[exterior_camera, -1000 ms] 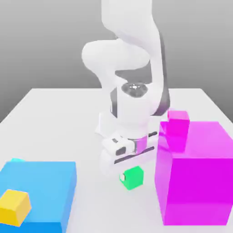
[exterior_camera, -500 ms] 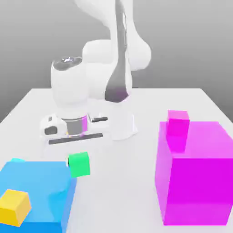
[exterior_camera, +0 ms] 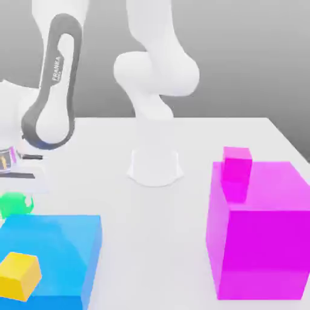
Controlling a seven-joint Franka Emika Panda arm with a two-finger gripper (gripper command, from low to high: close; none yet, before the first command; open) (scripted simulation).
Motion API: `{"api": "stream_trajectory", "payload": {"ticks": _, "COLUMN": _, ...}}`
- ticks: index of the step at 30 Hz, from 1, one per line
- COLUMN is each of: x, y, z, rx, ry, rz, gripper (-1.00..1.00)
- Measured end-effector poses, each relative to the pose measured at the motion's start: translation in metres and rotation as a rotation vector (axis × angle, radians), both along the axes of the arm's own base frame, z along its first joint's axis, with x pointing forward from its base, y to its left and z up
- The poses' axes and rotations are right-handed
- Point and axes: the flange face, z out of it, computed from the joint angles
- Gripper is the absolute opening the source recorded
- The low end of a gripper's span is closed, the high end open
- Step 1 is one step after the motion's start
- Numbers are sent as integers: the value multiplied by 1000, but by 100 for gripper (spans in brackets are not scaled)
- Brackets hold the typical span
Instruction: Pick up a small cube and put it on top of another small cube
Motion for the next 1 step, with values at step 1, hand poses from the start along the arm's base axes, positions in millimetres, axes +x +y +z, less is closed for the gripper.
{"api": "stream_trajectory", "payload": {"ticks": 1, "x": 0, "y": 0, "z": 0, "rx": 0, "ry": 0, "rz": 0, "gripper": 100}}
